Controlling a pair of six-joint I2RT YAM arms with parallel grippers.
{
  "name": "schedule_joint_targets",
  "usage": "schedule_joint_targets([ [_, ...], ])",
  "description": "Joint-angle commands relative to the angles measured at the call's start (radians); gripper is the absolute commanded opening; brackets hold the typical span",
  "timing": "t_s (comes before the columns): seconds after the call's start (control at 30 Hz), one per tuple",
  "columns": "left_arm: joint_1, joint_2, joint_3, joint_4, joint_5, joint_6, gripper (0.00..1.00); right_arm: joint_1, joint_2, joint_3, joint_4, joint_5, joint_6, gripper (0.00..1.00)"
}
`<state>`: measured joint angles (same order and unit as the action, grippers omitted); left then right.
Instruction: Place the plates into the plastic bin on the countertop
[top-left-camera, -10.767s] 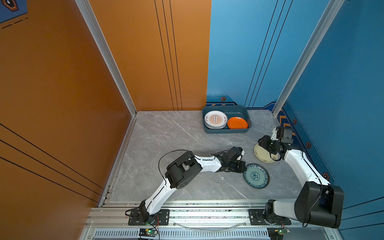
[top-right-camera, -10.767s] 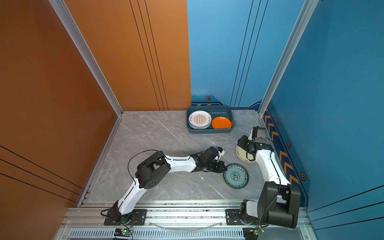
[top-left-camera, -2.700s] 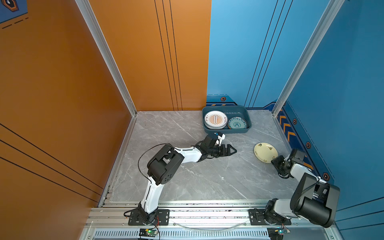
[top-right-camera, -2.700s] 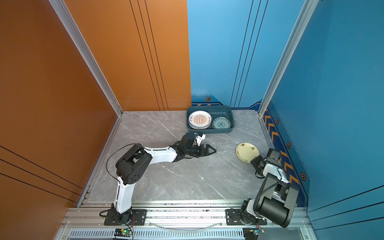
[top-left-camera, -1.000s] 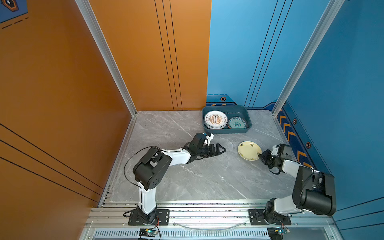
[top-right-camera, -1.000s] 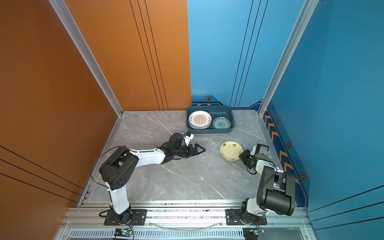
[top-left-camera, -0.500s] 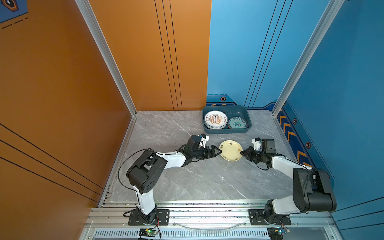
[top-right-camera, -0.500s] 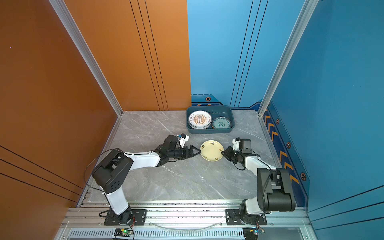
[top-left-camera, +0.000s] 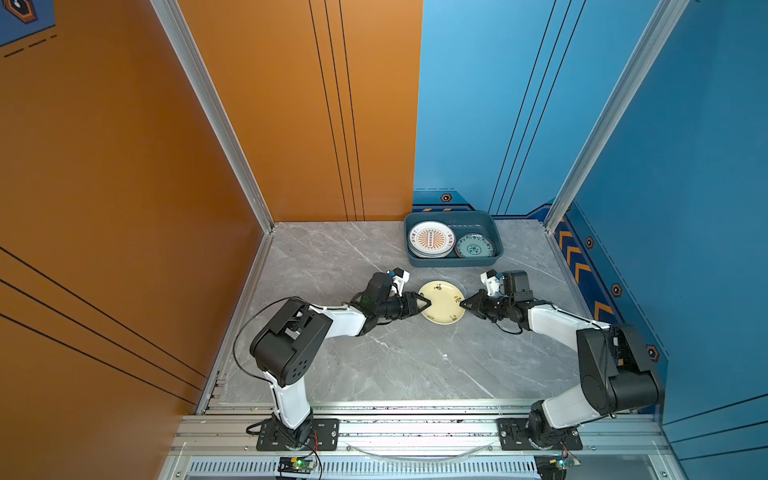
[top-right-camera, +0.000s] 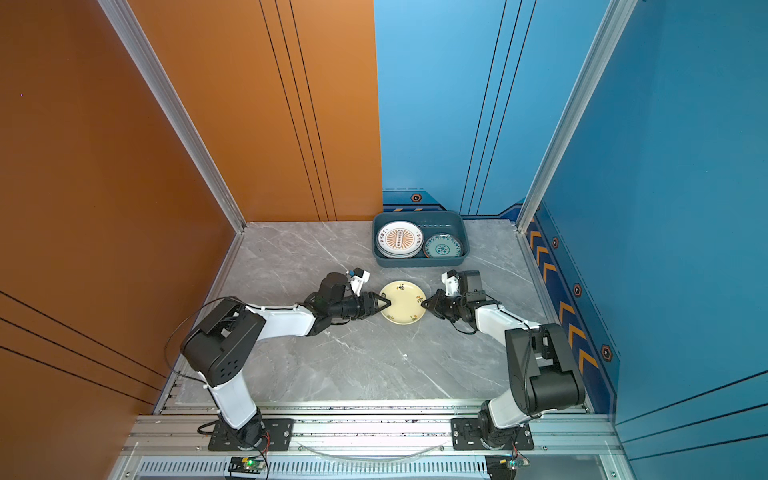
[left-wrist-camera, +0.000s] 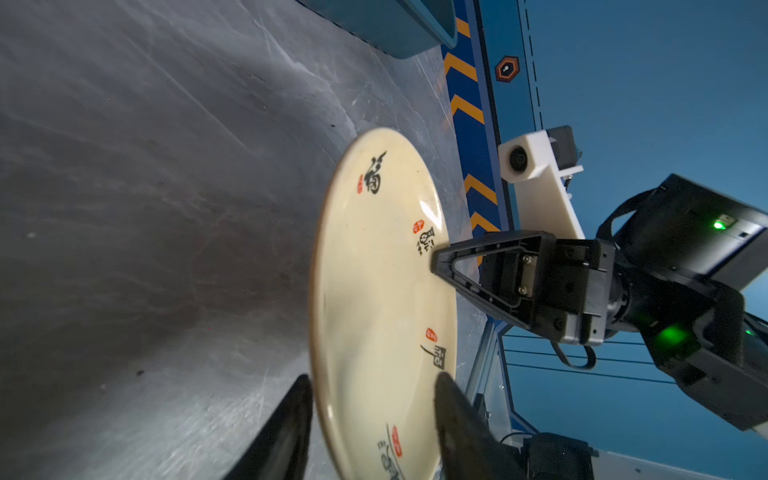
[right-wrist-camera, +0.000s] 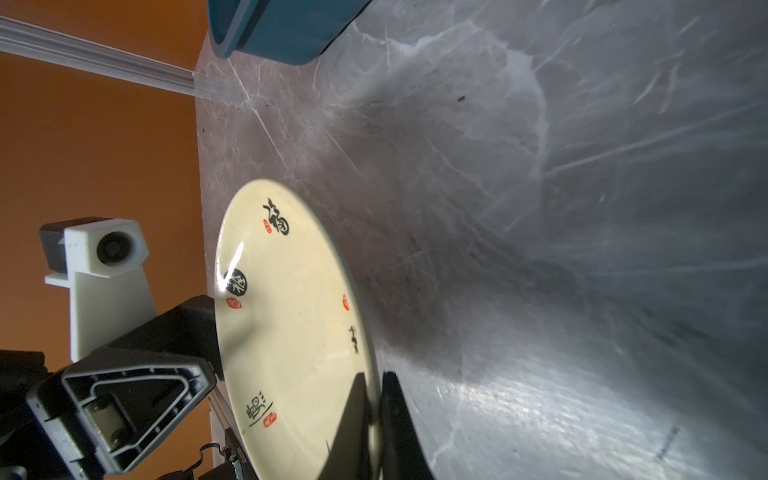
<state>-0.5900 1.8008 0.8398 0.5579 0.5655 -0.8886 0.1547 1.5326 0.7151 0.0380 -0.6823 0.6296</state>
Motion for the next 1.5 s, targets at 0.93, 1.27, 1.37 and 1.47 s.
schedule_joint_targets([
  [0.93,0.009,-0.029,0.005,0.034,0.050,-0.019,0.00,0.066,0.153,-0.022,0.493,-0.248,0.074,0.33],
  [1.27,0.013,-0.026,0.009,0.033,0.049,-0.021,0.03,0.067,0.204,-0.019,0.574,-0.269,0.119,0.07],
  [1.37,0.015,-0.026,0.005,0.033,0.047,-0.020,0.17,0.065,0.202,-0.010,0.534,-0.259,0.099,0.03],
  [1.47,0.016,-0.028,0.005,0.024,0.041,-0.014,0.37,0.064,0.193,-0.005,0.481,-0.236,0.068,0.00],
])
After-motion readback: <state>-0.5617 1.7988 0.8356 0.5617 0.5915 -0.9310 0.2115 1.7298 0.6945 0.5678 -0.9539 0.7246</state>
